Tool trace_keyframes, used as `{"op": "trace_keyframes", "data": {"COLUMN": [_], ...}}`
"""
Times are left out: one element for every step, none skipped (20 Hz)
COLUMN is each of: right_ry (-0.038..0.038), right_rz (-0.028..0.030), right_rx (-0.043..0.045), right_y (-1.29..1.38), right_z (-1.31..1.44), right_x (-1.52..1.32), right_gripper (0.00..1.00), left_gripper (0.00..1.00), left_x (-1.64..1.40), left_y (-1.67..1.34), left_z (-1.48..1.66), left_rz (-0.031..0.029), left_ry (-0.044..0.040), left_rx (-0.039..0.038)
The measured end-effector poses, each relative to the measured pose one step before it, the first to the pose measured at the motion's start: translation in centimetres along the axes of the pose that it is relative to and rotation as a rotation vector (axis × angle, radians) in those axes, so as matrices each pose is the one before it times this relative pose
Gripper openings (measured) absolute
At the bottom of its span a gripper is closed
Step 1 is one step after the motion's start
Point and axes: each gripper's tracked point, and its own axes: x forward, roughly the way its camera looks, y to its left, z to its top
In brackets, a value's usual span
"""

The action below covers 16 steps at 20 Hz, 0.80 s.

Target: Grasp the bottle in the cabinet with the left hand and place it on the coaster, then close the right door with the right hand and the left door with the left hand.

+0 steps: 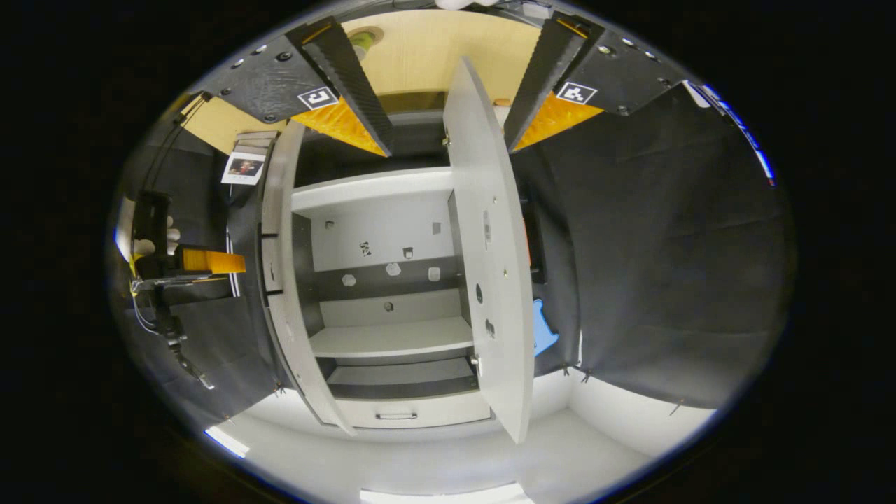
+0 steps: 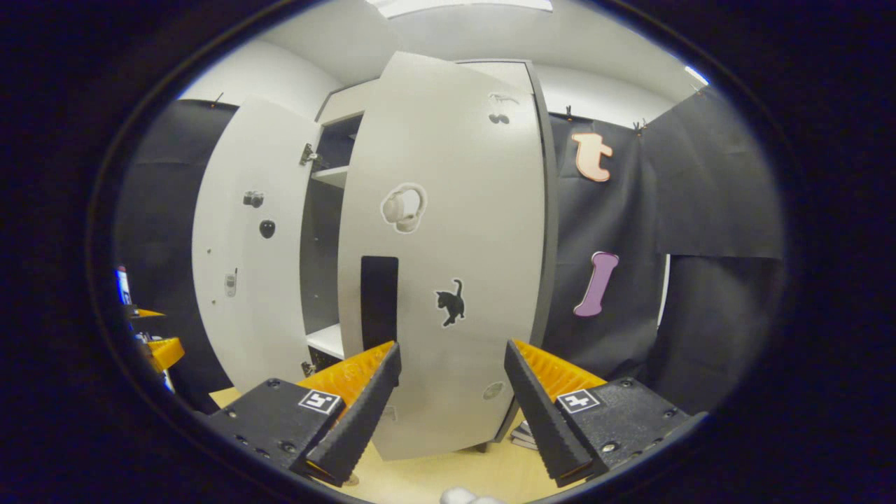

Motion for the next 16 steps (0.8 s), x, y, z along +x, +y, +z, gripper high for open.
{"op": "trace_keyframes", "data": {"right_ry": [0.00298, 0.00148, 0.00184, 0.00182, 0.0028, 0.00182, 0.00415, 0.00506, 0.0072, 0.00438, 0.00598, 0.00615, 0.00475, 0.00211, -0.00018, 0.00339], "right_rz": [-0.00767, -0.00364, -0.00639, -0.01265, -0.0102, -0.00595, -0.00264, -0.00076, -0.00272, -0.00397, -0.00417, -0.00425, -0.00658, -0.00942, -0.00736, -0.00943], "right_rx": [0.01362, 0.01376, 0.00485, -0.00129, -0.0025, 0.0, 0.00096, 0.00247, 0.00367, 0.00419, 0.00418, 0.00401, 0.00516, 0.00569, 0.00174, -0.00483], "right_y": [0.019, 0.063, -0.049, -0.131, -0.122, 0.003, 0.011, 0.19, 0.325, 0.21, 0.181, 0.192, 0.159, 0.126, 0.158, 0.176], "right_z": [-0.062, 0.058, -0.082, -0.024, -0.076, -0.049, -0.262, -0.218, -0.31, -0.178, -0.27, -0.3, -0.356, -0.285, -0.319, -0.424], "right_x": [-0.214, -0.132, -0.17, -0.082, -0.185, -0.196, -0.402, -0.363, -0.4, -0.262, -0.251, -0.393, -0.452, -0.423, -0.497, -0.518], "right_gripper": [0.98, 0.98, 0.98, 0.98, 0.98, 0.98, 0.98, 0.98, 0.98, 0.98, 0.98, 0.98, 0.98, 0.98, 0.98, 0.98], "left_gripper": [0.97, 0.97, 0.97, 0.97, 0.97, 0.97, 0.97, 0.97, 0.97, 0.97, 0.97, 0.97, 0.97, 0.97, 0.97, 0.97], "left_x": [0.148, 0.051, 0.176, 0.107, 0.112, 0.118, 0.115, -0.11, -0.022, 0.056, 0.095, 0.064, 0.172, 0.289, 0.377, 0.361], "left_y": [0.089, 0.158, 0.28, 0.244, 0.203, 0.149, 0.318, 0.252, 0.341, 0.377, 0.396, 0.565, 0.759, 0.849, 0.936, 0.936], "left_z": [-0.063, -0.005, -0.016, -0.026, 0.06, -0.016, -0.062, -0.081, 0.003, -0.003, -0.025, -0.103, -0.167, -0.174, 0.044, 0.127], "left_rz": [-0.00469, -0.00255, -0.00015, 0.00031, -0.00178, -0.00198, 0.00124, 0.0014, -0.00044, 0.00065, 0.00297, 0.0028, 0.00771, 0.00991, 0.00755, 0.01065], "left_ry": [0.00061, 0.00008, 0.00019, 0.00047, -0.00003, 0.00007, 0.00125, 0.00045, 0.00012, -0.00092, 0.00073, 0.00197, 0.00598, 0.00641, 0.00029, -0.00182], "left_rx": [-0.00142, 0.00042, 0.00169, 0.00094, -0.00079, -0.00143, 0.00029, -0.00058, -0.0005, 0.00138, 0.00301, 0.00263, 0.00128, -0.00117, -0.00192, -0.00069]}}
